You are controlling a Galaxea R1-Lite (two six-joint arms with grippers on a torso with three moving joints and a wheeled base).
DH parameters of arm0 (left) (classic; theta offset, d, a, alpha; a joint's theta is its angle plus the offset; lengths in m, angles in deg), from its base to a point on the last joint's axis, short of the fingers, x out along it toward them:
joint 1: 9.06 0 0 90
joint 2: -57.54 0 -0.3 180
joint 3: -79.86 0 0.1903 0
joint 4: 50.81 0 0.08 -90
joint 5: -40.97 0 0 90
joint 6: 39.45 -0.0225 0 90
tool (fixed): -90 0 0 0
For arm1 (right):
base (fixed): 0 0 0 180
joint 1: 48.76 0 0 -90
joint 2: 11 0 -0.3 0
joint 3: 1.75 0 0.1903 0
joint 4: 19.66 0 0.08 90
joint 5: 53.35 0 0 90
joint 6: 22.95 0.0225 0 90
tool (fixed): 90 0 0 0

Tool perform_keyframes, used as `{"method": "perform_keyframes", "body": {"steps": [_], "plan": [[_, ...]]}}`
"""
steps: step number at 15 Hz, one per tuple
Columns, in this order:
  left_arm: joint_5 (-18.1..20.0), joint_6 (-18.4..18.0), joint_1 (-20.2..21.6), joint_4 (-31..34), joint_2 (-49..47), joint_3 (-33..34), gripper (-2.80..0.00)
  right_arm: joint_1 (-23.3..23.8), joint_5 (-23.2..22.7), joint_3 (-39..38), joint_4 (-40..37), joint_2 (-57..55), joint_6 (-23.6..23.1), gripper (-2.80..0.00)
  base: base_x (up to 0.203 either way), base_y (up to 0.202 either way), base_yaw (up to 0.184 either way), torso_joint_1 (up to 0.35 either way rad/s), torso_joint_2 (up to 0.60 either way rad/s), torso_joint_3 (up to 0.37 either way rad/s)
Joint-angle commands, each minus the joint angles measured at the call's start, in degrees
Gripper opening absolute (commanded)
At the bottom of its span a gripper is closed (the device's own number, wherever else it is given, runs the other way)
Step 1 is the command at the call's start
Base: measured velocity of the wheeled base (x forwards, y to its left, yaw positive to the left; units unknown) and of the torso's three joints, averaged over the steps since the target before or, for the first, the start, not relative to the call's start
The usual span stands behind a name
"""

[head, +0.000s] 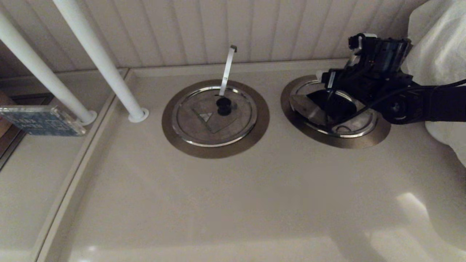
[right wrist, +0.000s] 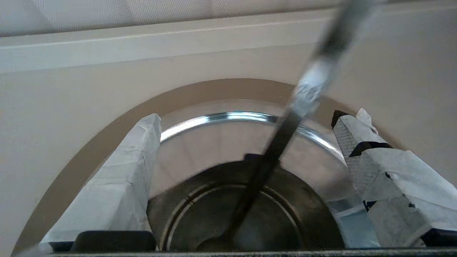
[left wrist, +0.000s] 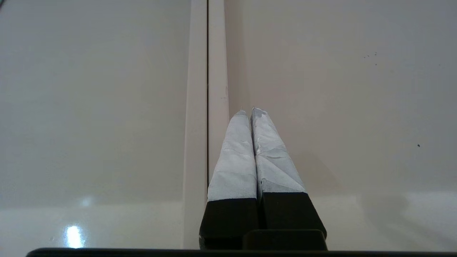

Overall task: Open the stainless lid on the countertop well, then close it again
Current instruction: Stir with a spoon

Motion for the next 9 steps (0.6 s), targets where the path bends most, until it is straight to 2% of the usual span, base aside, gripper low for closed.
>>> {"method": "perform_keyframes", "body": {"steps": [1, 3, 5, 9], "plan": [[-0.02, -0.03, 0.00, -0.04, 0.00, 0.00, -2.80, 0.00, 0.13, -2.60, -0.01, 3.66, -1.45, 0.00, 0.000, 0.000, 0.000, 0.000, 0.00, 0.000], [-0.02, 0.01, 0.00, -0.04, 0.00, 0.00, -2.80, -0.27, 0.17, -6.00, -0.13, 5.99, -4.67, 0.00, 0.000, 0.000, 0.000, 0.000, 0.00, 0.000], [-0.02, 0.06, 0.00, -0.04, 0.08, 0.00, -2.80, -0.44, 0.29, -6.74, -0.36, 6.41, -5.99, 0.00, 0.000, 0.000, 0.000, 0.000, 0.00, 0.000], [-0.02, 0.00, 0.00, 0.02, 0.00, 0.00, -2.80, -0.89, -0.53, -9.77, -0.59, 11.62, -6.22, 0.00, 0.000, 0.000, 0.000, 0.000, 0.00, 0.000]]}}
